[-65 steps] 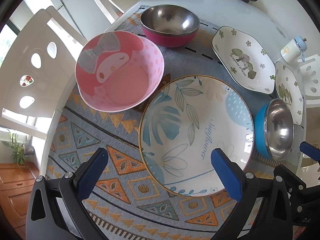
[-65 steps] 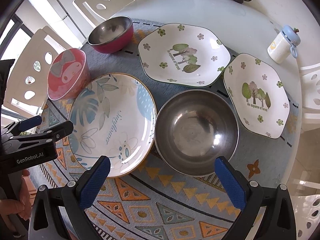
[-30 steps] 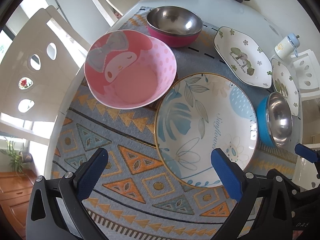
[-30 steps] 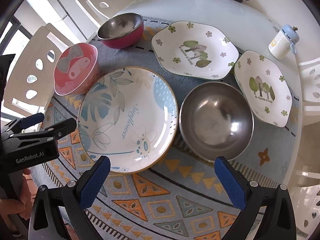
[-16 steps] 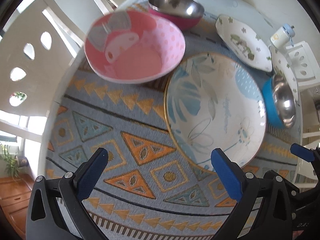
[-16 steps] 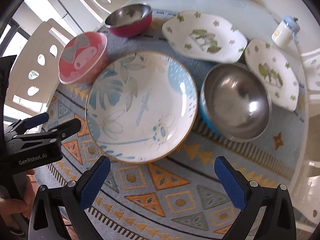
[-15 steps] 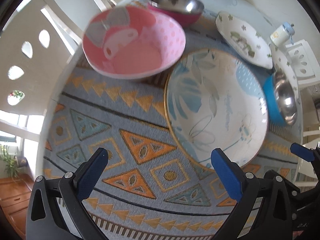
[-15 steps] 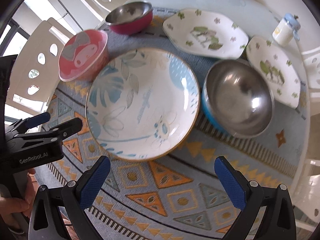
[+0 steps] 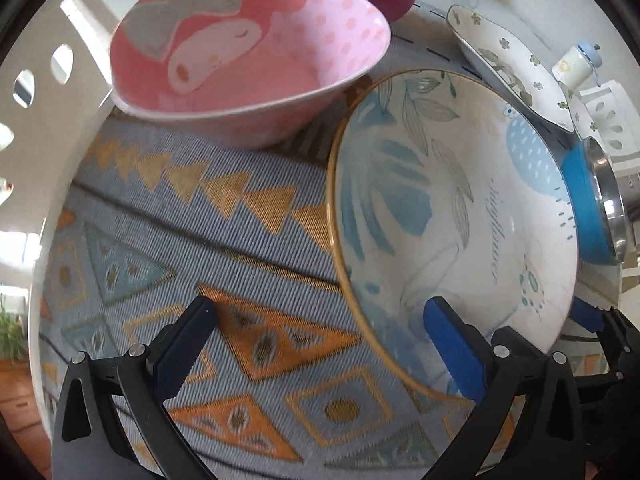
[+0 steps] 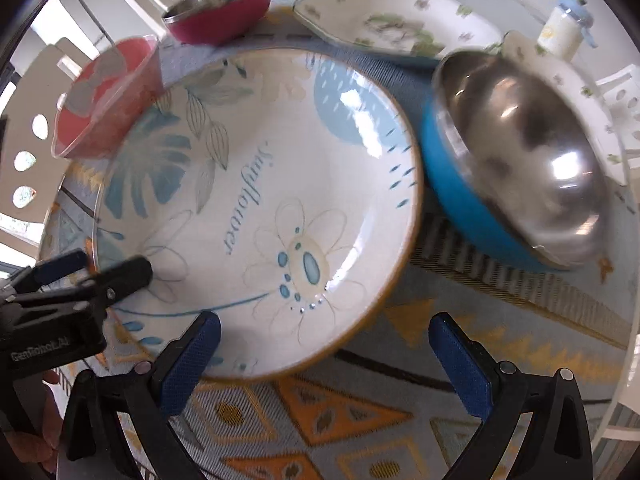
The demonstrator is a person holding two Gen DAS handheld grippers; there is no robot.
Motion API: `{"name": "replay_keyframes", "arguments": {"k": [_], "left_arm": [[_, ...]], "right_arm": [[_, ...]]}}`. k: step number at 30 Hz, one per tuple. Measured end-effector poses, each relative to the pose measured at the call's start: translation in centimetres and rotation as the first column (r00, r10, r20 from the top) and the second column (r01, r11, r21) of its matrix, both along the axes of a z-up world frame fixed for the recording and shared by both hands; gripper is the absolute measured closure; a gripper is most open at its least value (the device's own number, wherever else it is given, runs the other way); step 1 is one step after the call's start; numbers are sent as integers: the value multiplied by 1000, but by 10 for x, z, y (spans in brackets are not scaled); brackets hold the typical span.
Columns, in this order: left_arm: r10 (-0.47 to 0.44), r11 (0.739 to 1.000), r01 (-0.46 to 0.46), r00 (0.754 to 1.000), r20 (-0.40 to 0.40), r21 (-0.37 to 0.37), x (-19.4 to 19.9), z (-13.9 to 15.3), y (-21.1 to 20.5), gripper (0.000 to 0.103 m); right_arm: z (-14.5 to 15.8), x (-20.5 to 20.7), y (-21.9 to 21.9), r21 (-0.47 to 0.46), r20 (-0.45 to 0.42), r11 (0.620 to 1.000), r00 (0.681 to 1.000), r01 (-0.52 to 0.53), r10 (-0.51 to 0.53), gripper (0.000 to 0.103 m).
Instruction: Organize plates and bowls
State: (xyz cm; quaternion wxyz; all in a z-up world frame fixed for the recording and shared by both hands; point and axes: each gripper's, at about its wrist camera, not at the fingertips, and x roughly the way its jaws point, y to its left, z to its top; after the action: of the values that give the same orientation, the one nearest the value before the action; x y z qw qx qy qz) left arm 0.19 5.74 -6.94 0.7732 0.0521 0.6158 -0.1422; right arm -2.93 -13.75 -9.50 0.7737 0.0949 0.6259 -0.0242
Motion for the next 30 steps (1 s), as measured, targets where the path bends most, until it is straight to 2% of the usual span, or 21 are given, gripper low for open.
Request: {"name": "replay_keyframes", "arguments": {"k": [4, 7, 11, 16, 19, 24, 25, 26, 27, 28, 30], "left_arm": [[1, 1000, 0, 997, 75, -13, 5, 0, -6, 0], [19, 999, -15, 994, 112, -29, 10, 1, -9, 0], [60, 998, -54, 986, 157, -42, 19, 1, -14, 0], [83, 996, -73, 974, 209, -57, 17, 2, -13, 0], [74, 997, -64, 977, 202, -53, 24, -1, -17, 0], [92, 996, -90, 989, 115, -28, 35, 0, -20, 0], [93, 996, -90, 990, 109, -28, 37, 0, -21, 0], [91, 996, -88, 989, 113, -30, 37, 1, -22, 5], [89, 996, -85, 989, 122, -37, 36, 3, -22, 16], [83, 996, -77, 988, 129, -46, 36, 4, -25, 23], [54, 995, -43, 990, 132, -86, 33, 9, -30, 57]], "right_arm": [[-3, 7, 3, -39, 49, 999, 999, 14, -12, 0], [-4, 7, 4, -49, 156, 996, 986, 69, -61, 0], [-7, 3, 6, -65, 251, 991, 963, 118, -98, 0], [-9, 10, 2, -63, 263, 991, 960, 115, -95, 0], [-6, 13, 1, -64, 282, 993, 956, 100, -78, 0], [-4, 13, -2, -57, 258, 998, 966, 31, -15, 1], [-3, 15, -2, -54, 249, 998, 969, 21, -7, 4], [-2, 17, -1, -52, 242, 999, 970, 10, 2, 7], [-1, 18, 0, -46, 242, 999, 970, -3, 14, 14], [1, 19, 0, -48, 240, 999, 971, -10, 21, 16], [1, 19, -3, -34, 228, 999, 974, 6, 2, 22]]}}
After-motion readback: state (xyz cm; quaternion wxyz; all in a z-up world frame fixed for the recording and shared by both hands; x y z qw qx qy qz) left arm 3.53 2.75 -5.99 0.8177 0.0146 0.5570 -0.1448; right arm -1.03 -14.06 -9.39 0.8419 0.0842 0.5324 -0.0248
